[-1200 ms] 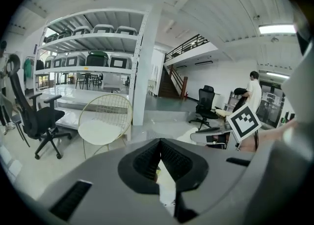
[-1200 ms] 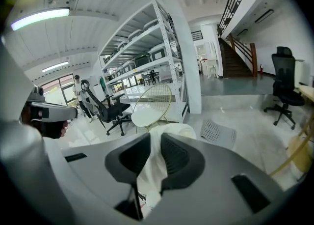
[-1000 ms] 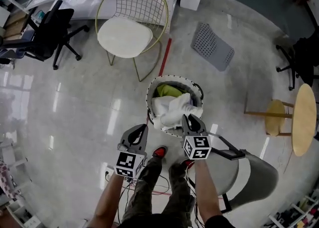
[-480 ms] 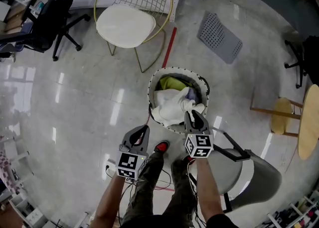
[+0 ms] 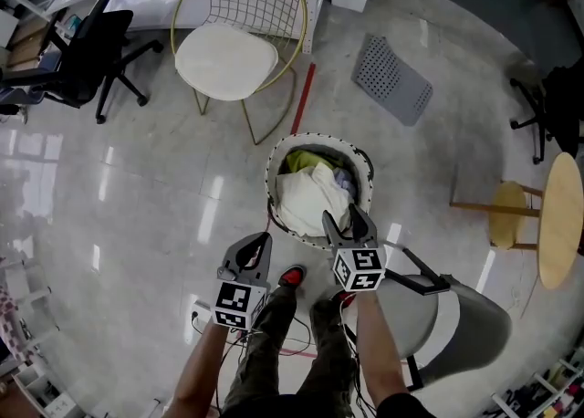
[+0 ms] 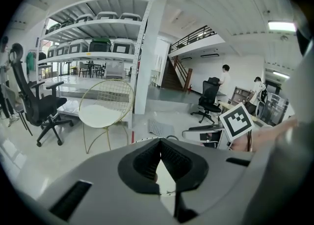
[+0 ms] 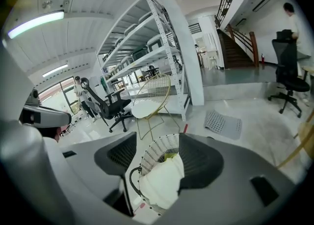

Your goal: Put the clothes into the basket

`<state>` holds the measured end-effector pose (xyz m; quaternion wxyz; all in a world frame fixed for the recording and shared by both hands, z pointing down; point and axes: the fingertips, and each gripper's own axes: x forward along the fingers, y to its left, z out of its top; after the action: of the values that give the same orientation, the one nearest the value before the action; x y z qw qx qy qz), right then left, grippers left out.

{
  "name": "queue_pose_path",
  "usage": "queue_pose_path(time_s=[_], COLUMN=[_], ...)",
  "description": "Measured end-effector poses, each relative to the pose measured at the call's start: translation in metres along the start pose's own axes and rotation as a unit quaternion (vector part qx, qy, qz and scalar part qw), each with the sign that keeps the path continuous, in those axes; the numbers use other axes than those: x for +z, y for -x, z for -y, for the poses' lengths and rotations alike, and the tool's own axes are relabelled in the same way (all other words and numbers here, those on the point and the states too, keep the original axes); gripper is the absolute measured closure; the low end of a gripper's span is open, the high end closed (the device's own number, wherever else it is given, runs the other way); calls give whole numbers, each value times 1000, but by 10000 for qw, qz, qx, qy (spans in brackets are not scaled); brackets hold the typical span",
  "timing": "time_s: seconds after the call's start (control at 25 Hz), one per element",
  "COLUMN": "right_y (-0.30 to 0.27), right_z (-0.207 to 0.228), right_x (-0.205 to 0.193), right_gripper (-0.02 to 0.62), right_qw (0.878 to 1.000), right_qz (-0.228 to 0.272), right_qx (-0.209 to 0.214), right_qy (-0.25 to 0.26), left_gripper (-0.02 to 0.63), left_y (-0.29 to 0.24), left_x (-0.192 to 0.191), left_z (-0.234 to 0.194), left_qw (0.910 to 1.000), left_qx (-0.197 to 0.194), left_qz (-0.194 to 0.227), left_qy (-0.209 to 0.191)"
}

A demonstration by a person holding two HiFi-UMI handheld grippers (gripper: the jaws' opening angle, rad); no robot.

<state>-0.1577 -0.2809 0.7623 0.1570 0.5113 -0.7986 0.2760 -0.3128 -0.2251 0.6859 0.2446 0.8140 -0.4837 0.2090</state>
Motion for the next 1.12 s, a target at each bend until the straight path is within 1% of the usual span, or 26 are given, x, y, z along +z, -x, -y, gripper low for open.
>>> queue_pose_path(time_s=[0.28, 0.4, 0.68, 0.88, 1.12], right_y=[31, 49, 98, 140, 196], right_z=[-14, -20, -34, -38, -43], right_x=[20, 32, 75, 108, 142], right_gripper=[324, 328, 393, 476, 532], right_qw=[9996, 9992, 9963, 9921, 9857], right_qz=[160, 278, 700, 1075, 1450], right_qx=[-14, -21, -116, -325, -527], right_qy=[243, 281, 480, 565, 669], left_gripper=[599, 598, 598, 598, 598], left_y=[22, 32, 61, 85, 111], left_x=[12, 23, 64, 94, 129], left_z=[10, 18, 41, 57, 90], left_qw=[9998, 9994, 9969, 9937, 9884], left_qx=[-10, -24, -68, -101, -310], left_qz=[176, 280, 659, 957, 1241], left_qy=[-97, -188, -412, -575, -819])
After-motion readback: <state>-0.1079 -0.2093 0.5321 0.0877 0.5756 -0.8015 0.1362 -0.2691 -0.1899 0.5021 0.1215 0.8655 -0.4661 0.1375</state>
